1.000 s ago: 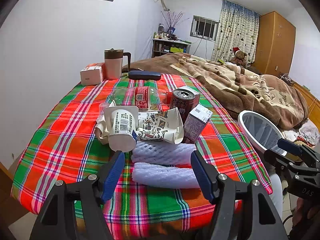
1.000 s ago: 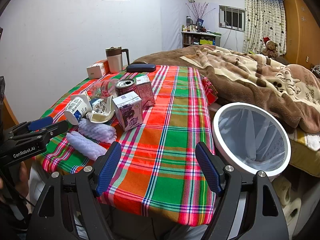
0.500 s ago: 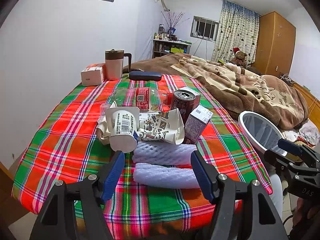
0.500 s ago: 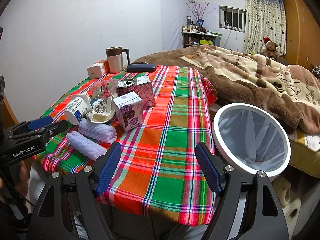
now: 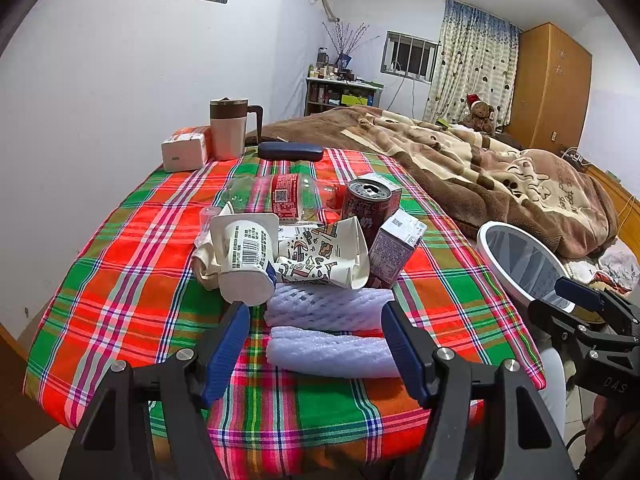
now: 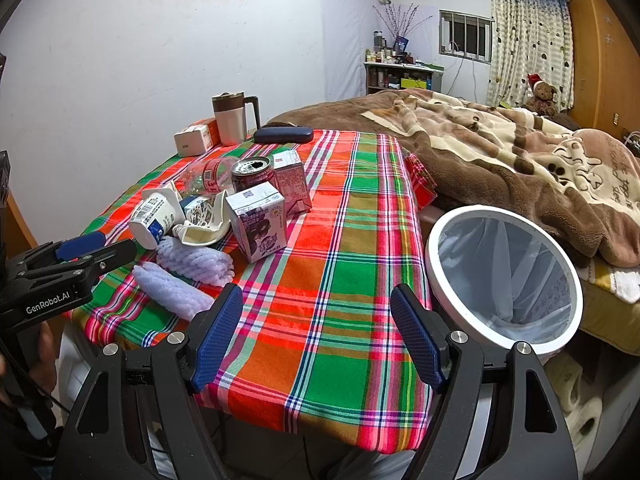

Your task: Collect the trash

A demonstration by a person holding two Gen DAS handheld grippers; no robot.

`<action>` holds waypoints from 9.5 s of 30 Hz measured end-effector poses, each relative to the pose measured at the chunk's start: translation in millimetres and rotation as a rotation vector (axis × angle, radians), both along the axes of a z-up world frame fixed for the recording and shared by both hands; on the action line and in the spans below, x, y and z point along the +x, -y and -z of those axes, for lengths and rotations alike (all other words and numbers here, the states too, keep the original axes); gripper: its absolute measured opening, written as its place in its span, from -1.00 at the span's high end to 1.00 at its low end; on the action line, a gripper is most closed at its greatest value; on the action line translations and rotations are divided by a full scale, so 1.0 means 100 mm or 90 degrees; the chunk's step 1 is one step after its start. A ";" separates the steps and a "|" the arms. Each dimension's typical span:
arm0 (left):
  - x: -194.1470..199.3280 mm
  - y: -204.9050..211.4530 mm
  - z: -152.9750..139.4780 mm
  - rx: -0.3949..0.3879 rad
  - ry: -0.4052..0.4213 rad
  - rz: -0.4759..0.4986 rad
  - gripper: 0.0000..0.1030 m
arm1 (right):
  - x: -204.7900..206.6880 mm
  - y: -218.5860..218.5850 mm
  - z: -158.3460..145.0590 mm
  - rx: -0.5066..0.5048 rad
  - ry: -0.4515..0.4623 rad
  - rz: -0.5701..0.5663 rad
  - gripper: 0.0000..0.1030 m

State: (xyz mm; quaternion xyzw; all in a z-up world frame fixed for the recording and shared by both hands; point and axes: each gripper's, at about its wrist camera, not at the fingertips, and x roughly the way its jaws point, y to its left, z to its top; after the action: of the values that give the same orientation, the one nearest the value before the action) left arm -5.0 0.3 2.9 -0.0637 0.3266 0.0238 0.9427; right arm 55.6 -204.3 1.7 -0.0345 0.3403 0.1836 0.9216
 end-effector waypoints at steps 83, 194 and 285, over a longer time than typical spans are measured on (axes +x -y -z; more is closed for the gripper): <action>0.62 -0.50 -0.03 -0.057 0.018 -0.015 0.15 | 0.80 -0.36 0.10 0.080 -0.058 -0.094 -0.22; 0.27 -0.21 0.35 -0.054 -0.040 0.023 -0.08 | 0.35 0.03 0.07 0.077 -0.066 -0.043 -0.35; 0.70 -0.95 0.22 -0.169 0.000 -0.060 0.76 | 1.34 -1.13 0.30 0.017 -0.080 -0.092 -0.23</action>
State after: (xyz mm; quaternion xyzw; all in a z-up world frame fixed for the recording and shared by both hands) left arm 64.6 95.7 -19.0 -0.2030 0.3235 0.0250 0.9239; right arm 189.8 -91.8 -28.7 -0.0349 0.3914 0.2557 0.8833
